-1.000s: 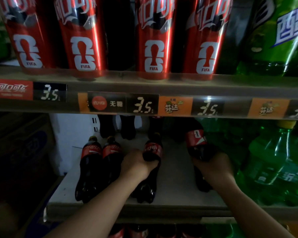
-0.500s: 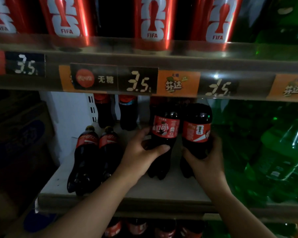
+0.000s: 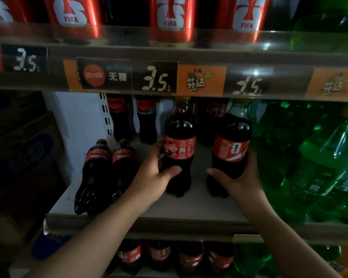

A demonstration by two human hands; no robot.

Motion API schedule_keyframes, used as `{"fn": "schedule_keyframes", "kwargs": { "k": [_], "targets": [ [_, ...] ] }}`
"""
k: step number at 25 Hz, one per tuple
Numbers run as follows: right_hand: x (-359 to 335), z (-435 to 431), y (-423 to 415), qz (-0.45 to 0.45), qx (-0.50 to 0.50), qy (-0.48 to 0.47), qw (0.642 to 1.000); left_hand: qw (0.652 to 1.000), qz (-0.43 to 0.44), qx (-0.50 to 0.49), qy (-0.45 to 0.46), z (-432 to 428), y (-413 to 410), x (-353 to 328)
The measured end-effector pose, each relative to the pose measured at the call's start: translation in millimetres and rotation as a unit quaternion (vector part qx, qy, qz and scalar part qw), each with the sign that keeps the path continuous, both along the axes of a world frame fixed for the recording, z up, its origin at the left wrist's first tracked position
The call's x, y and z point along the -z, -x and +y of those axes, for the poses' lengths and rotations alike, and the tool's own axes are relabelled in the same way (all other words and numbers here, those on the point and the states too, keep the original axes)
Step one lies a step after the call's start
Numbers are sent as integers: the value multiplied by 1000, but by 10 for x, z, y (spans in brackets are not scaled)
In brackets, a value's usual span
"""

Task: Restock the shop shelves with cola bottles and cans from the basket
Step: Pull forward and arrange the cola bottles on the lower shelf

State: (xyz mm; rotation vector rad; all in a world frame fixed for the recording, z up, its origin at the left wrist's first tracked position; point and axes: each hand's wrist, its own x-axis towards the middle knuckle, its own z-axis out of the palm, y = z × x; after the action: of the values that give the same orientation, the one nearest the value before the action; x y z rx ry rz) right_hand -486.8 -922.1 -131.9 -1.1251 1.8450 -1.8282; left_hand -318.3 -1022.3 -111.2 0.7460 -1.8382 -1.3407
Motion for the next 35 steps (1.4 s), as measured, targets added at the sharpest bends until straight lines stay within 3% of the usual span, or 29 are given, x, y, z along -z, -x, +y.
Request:
{"fn": "schedule_keyframes", "kwargs": {
  "k": [4,8,18,25,35],
  "targets": [
    [5,91,24,0,-6,-11,1000,1000,-11,2,24,26,-6,30],
    [9,121,-57,59,58,-36,996,1000,0,-1,30,48,6,67],
    [108,239,-29,60,35,-38,997,1000,21,-9,11,91,-3,127],
    [179,237,33,47,41,-30,998,996,37,-79,32,88,73,185],
    [202,264,69,60,34,-72,995,996,-18,-53,71,96,109,226]
  ]
}}
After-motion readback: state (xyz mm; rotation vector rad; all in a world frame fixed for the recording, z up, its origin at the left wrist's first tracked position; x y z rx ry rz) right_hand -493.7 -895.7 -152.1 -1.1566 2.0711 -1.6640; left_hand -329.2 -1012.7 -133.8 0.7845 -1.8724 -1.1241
